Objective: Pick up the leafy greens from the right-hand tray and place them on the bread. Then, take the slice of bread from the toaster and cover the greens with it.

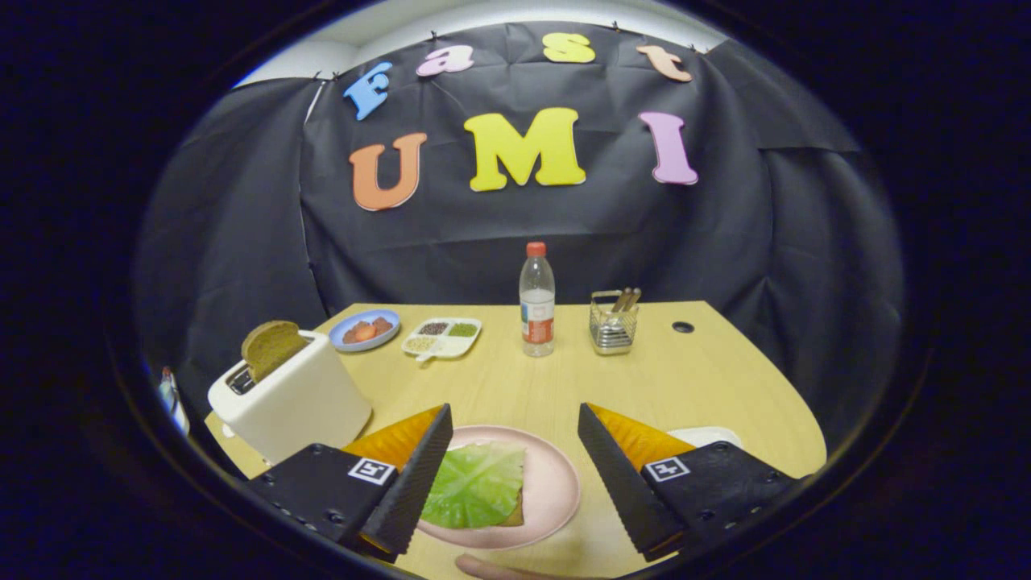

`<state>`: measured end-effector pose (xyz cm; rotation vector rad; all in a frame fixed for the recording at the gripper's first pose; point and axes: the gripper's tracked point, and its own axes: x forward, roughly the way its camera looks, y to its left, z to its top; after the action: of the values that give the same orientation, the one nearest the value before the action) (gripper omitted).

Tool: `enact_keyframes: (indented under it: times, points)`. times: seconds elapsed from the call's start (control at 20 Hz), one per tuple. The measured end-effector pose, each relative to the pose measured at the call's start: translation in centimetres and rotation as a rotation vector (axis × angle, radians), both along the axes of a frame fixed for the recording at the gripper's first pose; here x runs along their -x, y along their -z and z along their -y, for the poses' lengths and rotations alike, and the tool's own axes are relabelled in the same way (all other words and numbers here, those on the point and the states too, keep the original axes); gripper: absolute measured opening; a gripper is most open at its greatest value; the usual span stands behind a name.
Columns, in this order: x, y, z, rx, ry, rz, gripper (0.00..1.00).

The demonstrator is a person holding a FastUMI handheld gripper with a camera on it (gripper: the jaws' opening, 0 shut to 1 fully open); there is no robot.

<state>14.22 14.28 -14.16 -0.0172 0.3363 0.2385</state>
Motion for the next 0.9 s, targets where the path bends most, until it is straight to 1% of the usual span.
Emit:
enact_keyframes:
  times: [0.15,0.2,0.4,0.55,0.7,0.9]
  points:
    - [1.8,-2.6,-2.2,-0.010,-0.037,0.034,0.96]
    - [2.5,-3.4,-3.4,-0.015,-0.061,0.044,0.96]
    - [3.7,-5.8,-7.7,-0.004,-0.131,0.062,0.96]
    - [3.8,-7.3,-11.5,-0.006,-0.168,0.066,0.96]
    - [3.7,-7.8,-16.0,-0.022,-0.209,0.045,0.96]
    - [2.8,-6.9,-21.7,-0.001,-0.242,0.014,0.96]
